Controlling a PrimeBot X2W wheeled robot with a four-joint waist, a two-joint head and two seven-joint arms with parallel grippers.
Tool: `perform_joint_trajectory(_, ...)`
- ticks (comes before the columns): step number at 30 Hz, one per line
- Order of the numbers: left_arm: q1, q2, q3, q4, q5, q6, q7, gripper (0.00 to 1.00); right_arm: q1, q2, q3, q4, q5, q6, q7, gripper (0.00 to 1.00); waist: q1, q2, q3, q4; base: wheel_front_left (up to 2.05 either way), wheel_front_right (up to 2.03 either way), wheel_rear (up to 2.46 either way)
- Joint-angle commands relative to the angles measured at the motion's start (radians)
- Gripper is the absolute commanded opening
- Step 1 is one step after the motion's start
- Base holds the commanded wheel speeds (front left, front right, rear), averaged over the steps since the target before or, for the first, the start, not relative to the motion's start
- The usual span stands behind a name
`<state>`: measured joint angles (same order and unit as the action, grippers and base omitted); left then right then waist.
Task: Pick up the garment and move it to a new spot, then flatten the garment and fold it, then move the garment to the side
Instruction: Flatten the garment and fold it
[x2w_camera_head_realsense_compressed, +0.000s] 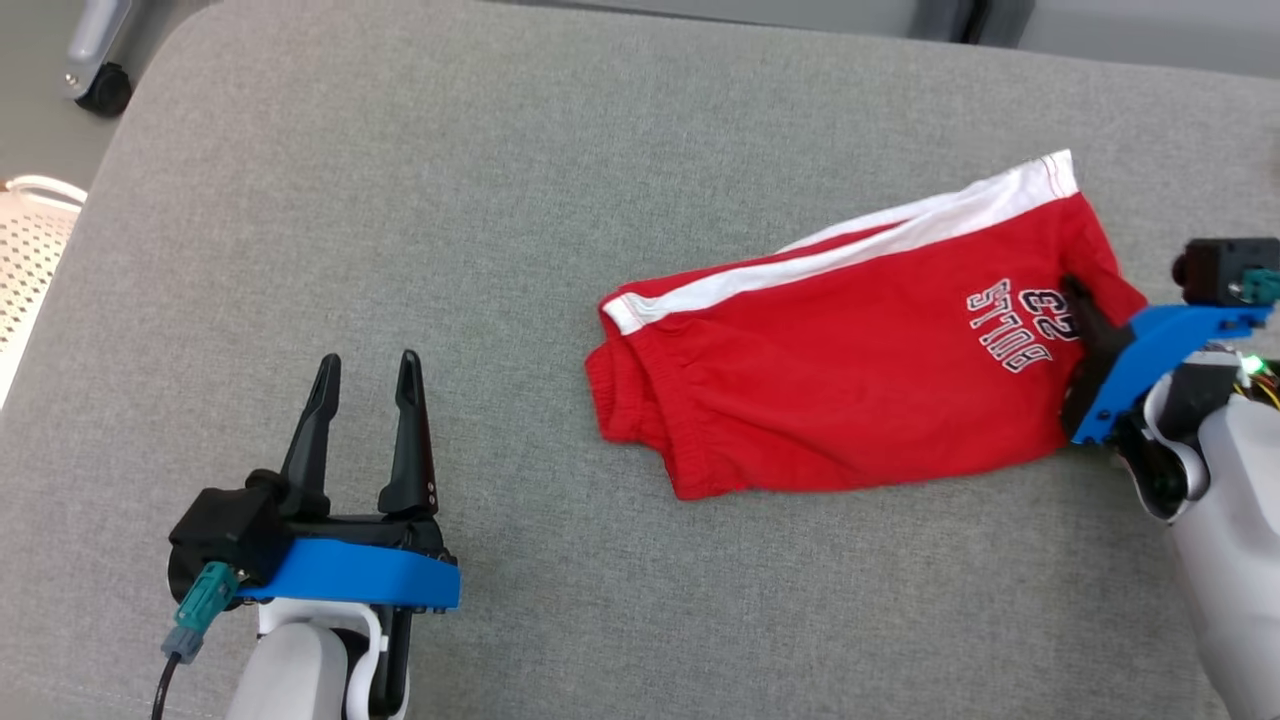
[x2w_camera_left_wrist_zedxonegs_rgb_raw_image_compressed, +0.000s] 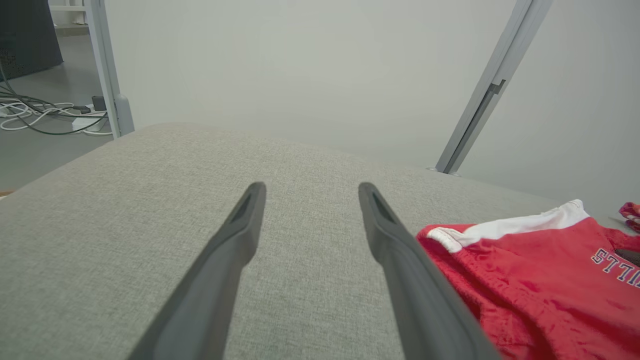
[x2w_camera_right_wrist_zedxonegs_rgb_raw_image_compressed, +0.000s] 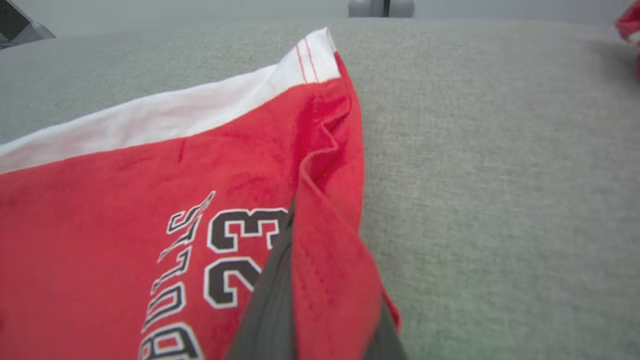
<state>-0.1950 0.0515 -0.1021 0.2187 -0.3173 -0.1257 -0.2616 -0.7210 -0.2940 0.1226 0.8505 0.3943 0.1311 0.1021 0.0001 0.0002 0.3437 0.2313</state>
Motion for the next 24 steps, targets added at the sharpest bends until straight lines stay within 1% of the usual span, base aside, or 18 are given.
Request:
perform_joint_trajectory(1,0.0,-0.001,0.001,0.002,0.006,-0.007,-0.004,1.0,0.024,-0.011,-0.026,-0.008,-0.003,0.0,-0.033,0.0,-0.0001,-0.0002,-0.016,-0.007,0.0,0.0,0.0)
perform_joint_trajectory(6,0.026,-0.001,0.004,0.004,0.013,-0.008,-0.004,1.0,0.096,0.004,-0.138,-0.045,-0.032,0.0,-0.118,0.0,-0.0001,-0.0002,-0.059,-0.024,0.0,0.0,0.0)
perform_joint_trajectory(10,0.05,0.005,0.01,0.003,0.018,-0.008,-0.004,1.0,0.173,0.023,-0.227,-0.115,-0.094,0.0,-0.147,0.0,-0.0001,-0.0002,-0.093,-0.044,0.0,0.0,0.0)
perform_joint_trajectory(14,0.074,0.012,0.011,0.002,0.018,-0.008,-0.004,1.0,0.248,0.052,-0.313,-0.213,-0.177,0.0,-0.13,0.0,-0.0001,-0.0002,-0.121,-0.061,0.0,0.0,0.0)
perform_joint_trajectory(18,0.091,0.016,0.004,0.001,0.018,-0.008,-0.004,1.0,0.317,0.097,-0.379,-0.351,-0.268,0.0,-0.086,0.0,-0.0001,-0.0002,-0.143,-0.07,0.0,0.0,0.0)
perform_joint_trajectory(21,0.099,0.019,-0.002,0.003,0.016,-0.008,-0.004,1.0,0.361,0.131,-0.387,-0.469,-0.324,0.0,-0.041,0.0,-0.0001,-0.0002,-0.155,-0.071,0.0,0.0,0.0)
perform_joint_trajectory(24,0.102,0.022,-0.01,0.006,0.014,-0.008,-0.004,1.0,0.396,0.164,-0.35,-0.581,-0.362,0.0,0.007,0.0,-0.0001,-0.0002,-0.164,-0.07,0.0,0.0,0.0)
